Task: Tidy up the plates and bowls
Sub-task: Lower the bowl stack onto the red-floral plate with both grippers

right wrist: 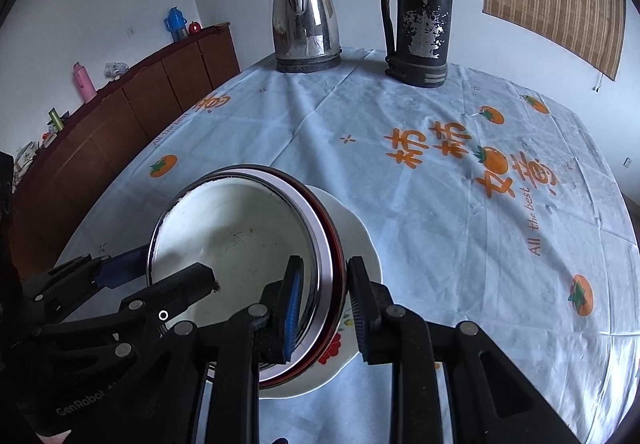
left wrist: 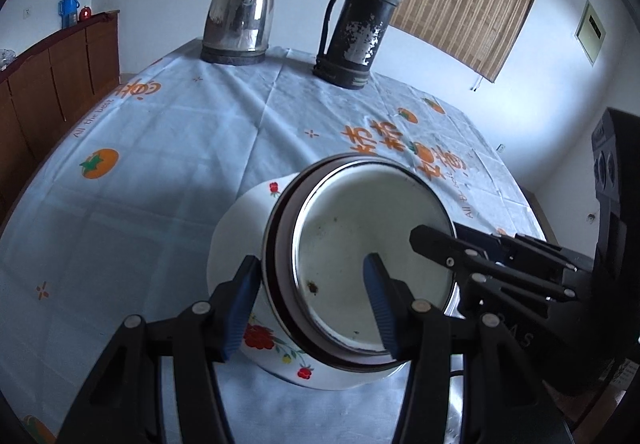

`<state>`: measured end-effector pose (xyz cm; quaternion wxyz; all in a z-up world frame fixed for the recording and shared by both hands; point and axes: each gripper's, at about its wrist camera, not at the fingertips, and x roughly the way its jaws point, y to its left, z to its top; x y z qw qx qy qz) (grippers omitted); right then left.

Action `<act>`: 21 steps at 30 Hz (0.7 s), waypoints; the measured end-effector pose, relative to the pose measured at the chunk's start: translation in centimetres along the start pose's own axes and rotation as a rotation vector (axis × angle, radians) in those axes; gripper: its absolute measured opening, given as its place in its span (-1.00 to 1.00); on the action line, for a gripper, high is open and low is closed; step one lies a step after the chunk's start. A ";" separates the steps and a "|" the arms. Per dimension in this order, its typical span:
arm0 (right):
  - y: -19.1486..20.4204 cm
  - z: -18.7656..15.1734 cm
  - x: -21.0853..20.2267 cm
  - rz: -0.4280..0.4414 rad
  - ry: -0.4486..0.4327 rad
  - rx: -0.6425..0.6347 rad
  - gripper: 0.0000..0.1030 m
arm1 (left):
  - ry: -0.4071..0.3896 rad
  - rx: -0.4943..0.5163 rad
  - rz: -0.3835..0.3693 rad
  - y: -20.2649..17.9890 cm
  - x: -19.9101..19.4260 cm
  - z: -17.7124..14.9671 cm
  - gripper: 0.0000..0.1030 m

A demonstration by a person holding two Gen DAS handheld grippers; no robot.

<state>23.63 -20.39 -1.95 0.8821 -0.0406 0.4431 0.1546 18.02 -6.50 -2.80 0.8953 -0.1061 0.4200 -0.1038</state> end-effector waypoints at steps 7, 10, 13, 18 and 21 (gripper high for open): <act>0.0 0.1 0.1 -0.002 0.002 0.001 -0.52 | 0.004 -0.005 -0.005 0.1 0.3 0.0 0.00; 0.0 0.0 0.3 -0.002 0.004 0.006 -0.52 | 0.003 -0.005 -0.007 0.2 0.5 0.0 0.00; -0.2 0.0 0.6 0.004 0.011 0.015 -0.52 | 0.000 -0.004 -0.010 0.3 0.7 0.0 0.00; -0.6 -0.3 1.5 0.023 0.029 0.031 -0.52 | -0.012 0.010 0.000 0.2 0.8 0.0 0.00; -0.5 -0.3 1.5 0.018 0.021 0.028 -0.52 | -0.020 0.019 0.006 0.2 0.8 0.0 0.00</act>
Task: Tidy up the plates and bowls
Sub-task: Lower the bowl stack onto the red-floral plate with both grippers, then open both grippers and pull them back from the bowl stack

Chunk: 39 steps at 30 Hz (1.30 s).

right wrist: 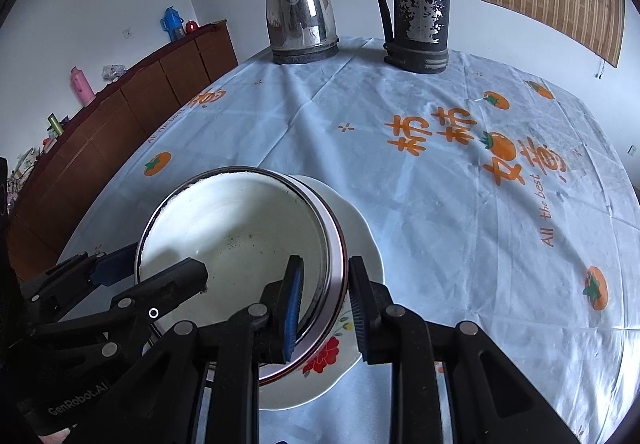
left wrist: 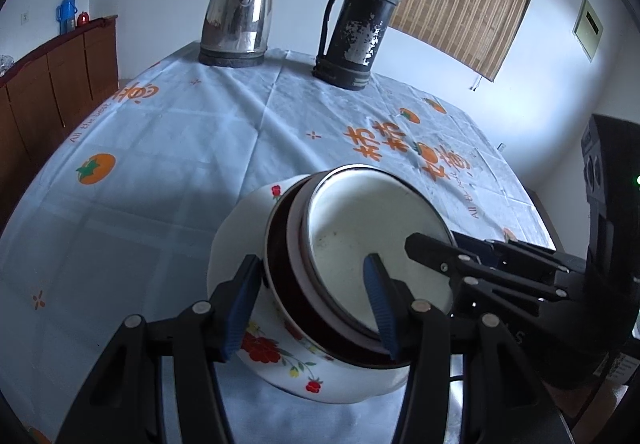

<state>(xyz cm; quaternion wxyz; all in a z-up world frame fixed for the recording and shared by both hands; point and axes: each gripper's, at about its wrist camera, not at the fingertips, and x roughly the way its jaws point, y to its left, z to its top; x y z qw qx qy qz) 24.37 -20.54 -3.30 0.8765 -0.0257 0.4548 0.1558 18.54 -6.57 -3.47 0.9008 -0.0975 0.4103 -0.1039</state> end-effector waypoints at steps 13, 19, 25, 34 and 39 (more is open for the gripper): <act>0.6 -0.4 0.0 -0.032 -0.025 -0.033 -0.52 | -0.024 0.011 -0.007 0.2 0.0 -0.2 0.00; 0.4 -0.7 -0.2 -0.023 -0.052 -0.025 -0.49 | -0.029 0.025 -0.005 0.0 0.1 -0.2 0.01; 0.5 -1.1 -0.5 -0.020 -0.073 -0.039 -0.44 | -0.031 0.033 -0.003 -0.2 0.1 -0.5 0.02; 0.8 -1.9 -3.5 -0.074 -0.231 -0.063 0.02 | -0.111 0.059 0.013 -0.5 -2.0 -0.7 0.26; 0.9 -2.6 -5.3 -0.077 -0.316 -0.065 0.04 | -0.180 0.110 0.026 -1.5 -3.8 -0.8 0.28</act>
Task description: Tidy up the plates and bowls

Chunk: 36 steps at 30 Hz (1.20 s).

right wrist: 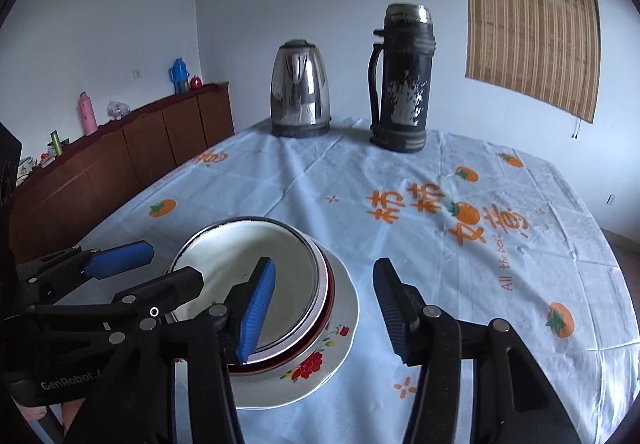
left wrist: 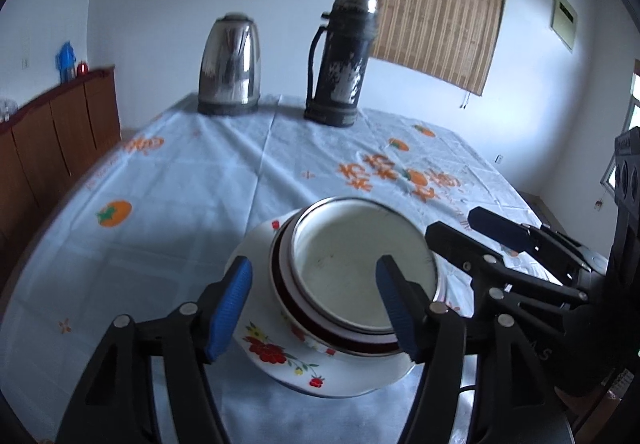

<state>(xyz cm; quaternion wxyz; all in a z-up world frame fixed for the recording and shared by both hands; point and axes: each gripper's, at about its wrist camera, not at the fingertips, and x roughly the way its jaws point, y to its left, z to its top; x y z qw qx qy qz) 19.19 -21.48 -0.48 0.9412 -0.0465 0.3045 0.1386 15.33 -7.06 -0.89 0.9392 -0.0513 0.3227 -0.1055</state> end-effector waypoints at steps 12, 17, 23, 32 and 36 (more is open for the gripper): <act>0.1 -0.6 -6.7 -0.109 -0.309 -0.012 0.37 | -0.264 0.076 0.019 -1.2 -5.1 0.3 0.85; 0.1 -0.3 -7.8 -0.119 -0.348 -0.009 0.45 | -0.313 0.085 0.013 -1.3 -6.2 0.5 0.92; 0.1 -0.3 -8.0 -0.118 -0.341 -0.003 0.45 | -0.303 0.082 0.002 -1.4 -6.5 0.5 0.92; 0.2 -0.4 -8.2 -0.124 -0.342 0.000 0.45 | -0.301 0.081 -0.005 -1.7 -6.8 0.2 0.95; 0.2 -0.5 -8.3 -0.123 -0.343 -0.001 0.45 | -0.288 0.071 -0.007 -1.6 -6.8 0.2 0.96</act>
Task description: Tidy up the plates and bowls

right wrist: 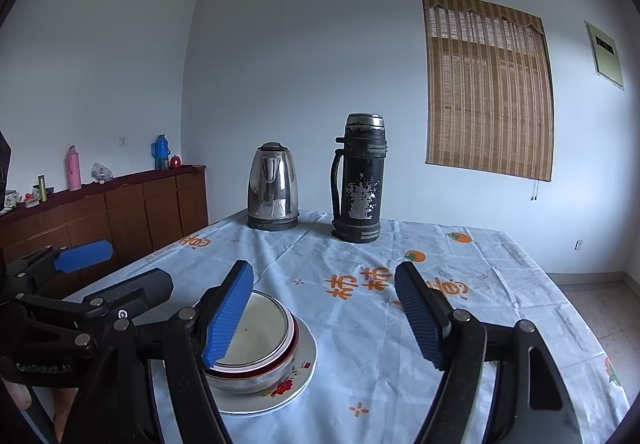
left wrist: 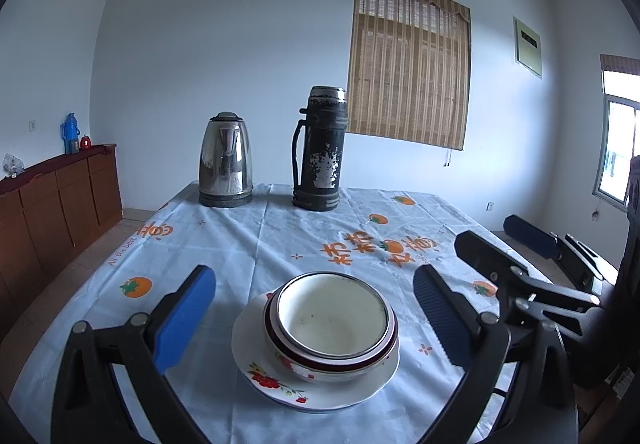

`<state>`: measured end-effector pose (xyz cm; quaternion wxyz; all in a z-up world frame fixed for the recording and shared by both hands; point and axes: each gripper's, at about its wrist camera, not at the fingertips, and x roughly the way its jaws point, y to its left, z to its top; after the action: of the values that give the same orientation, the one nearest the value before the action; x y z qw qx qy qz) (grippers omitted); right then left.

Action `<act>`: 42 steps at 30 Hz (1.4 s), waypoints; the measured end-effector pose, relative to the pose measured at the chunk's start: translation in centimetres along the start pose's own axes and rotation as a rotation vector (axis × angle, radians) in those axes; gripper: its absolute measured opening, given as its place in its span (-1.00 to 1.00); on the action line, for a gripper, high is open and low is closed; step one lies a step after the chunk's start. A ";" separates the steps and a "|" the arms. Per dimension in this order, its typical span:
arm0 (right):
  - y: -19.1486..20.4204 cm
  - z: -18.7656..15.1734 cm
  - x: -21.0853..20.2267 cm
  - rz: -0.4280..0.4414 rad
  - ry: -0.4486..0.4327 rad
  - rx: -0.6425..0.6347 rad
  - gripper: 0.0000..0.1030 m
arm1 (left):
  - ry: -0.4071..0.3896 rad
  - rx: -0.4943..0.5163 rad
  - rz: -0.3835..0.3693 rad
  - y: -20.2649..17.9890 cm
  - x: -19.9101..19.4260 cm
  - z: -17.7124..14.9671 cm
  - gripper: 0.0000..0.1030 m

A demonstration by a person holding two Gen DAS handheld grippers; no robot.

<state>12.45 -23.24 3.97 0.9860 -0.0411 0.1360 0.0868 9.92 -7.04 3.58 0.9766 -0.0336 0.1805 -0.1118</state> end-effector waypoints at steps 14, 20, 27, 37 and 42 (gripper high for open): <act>-0.1 -0.2 -0.1 -0.002 0.001 0.001 0.45 | 0.035 0.001 0.011 0.0 0.3 -0.2 0.97; -0.2 -0.2 -0.1 -0.003 0.000 0.005 0.45 | 0.031 0.015 0.019 -0.3 0.2 0.0 0.99; -0.3 -0.1 -0.3 -0.006 0.000 0.006 0.45 | 0.021 0.032 0.029 -0.6 -0.1 0.1 0.99; -0.4 -0.1 -0.2 -0.010 0.005 0.004 0.45 | 0.035 0.027 0.028 -0.6 0.2 0.3 0.99; -0.4 -0.2 -0.2 -0.011 0.004 0.005 0.45 | 0.038 0.029 0.035 -0.7 0.3 0.3 0.99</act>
<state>12.31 -23.67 3.88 0.9863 -0.0398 0.1380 0.0812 10.20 -7.79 3.86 0.9752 -0.0144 0.1978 -0.0977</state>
